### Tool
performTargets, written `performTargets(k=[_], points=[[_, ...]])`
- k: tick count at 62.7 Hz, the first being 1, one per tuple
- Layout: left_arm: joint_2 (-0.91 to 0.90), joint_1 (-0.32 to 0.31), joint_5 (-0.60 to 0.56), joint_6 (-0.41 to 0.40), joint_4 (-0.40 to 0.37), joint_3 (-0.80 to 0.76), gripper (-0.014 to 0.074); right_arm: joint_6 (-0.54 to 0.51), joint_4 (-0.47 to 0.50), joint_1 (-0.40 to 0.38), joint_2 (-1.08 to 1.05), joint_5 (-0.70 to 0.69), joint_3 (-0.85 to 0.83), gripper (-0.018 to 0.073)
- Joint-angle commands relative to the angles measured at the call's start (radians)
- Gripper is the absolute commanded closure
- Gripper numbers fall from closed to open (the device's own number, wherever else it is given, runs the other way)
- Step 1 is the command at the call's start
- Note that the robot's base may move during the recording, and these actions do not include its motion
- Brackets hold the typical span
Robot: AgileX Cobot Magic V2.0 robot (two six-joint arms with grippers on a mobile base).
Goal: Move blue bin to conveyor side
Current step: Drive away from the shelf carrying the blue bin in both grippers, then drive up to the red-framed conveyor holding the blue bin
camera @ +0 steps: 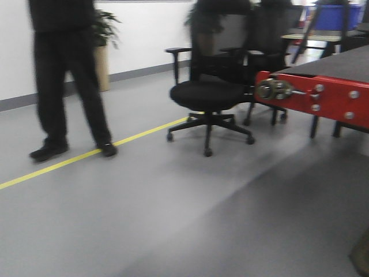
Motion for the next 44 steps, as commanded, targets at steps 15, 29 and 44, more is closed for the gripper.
performTargets(k=[15, 29, 44], points=[[-0.021, -0.007, -0.090, 0.001, 0.048, -0.013, 0.0616, -0.024, 0.006, 0.004, -0.025, -0.139, -0.017, 0.0638], [-0.021, -0.007, -0.090, 0.001, 0.052, -0.013, 0.0616, -0.024, 0.006, 0.004, -0.025, -0.139, -0.017, 0.0638], [-0.021, -0.007, -0.090, 0.001, 0.052, -0.013, 0.0616, -0.024, 0.006, 0.004, -0.025, -0.139, -0.017, 0.0638]])
